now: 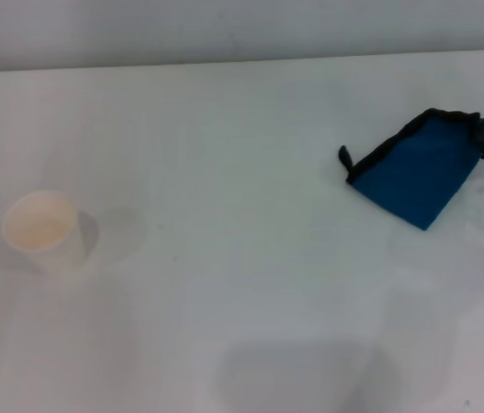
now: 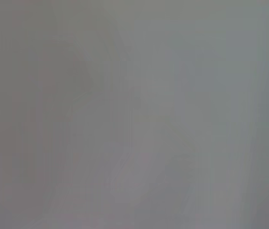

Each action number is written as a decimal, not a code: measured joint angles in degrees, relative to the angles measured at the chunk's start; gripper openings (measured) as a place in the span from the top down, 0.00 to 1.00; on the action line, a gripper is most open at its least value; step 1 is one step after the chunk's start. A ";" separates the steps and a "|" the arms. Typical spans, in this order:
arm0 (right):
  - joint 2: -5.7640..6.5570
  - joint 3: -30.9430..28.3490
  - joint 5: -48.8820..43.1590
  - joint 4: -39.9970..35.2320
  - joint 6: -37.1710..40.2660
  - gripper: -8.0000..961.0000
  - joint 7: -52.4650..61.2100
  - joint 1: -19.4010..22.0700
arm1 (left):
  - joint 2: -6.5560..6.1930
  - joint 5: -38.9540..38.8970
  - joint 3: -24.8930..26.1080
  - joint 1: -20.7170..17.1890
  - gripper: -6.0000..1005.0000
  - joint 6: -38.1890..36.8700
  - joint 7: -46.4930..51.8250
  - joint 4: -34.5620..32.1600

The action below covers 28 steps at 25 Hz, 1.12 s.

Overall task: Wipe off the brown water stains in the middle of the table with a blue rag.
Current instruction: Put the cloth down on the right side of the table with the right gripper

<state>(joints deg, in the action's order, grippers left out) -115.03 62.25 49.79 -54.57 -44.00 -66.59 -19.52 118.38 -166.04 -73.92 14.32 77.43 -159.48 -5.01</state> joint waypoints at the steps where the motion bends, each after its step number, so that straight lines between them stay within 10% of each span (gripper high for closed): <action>1: -0.01 -0.80 0.59 0.54 0.16 0.95 -0.78 0.03 | 0.00 0.01 0.00 0.00 0.13 0.00 0.00 0.00; 28: 0.23 -4.43 8.27 2.72 -8.38 0.95 -7.03 -0.63 | 0.18 0.02 0.25 1.00 0.13 -0.77 -0.13 0.00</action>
<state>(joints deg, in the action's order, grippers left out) -114.80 57.83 58.06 -51.84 -52.38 -73.62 -20.15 118.57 -166.02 -73.67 15.32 76.66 -159.61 -5.01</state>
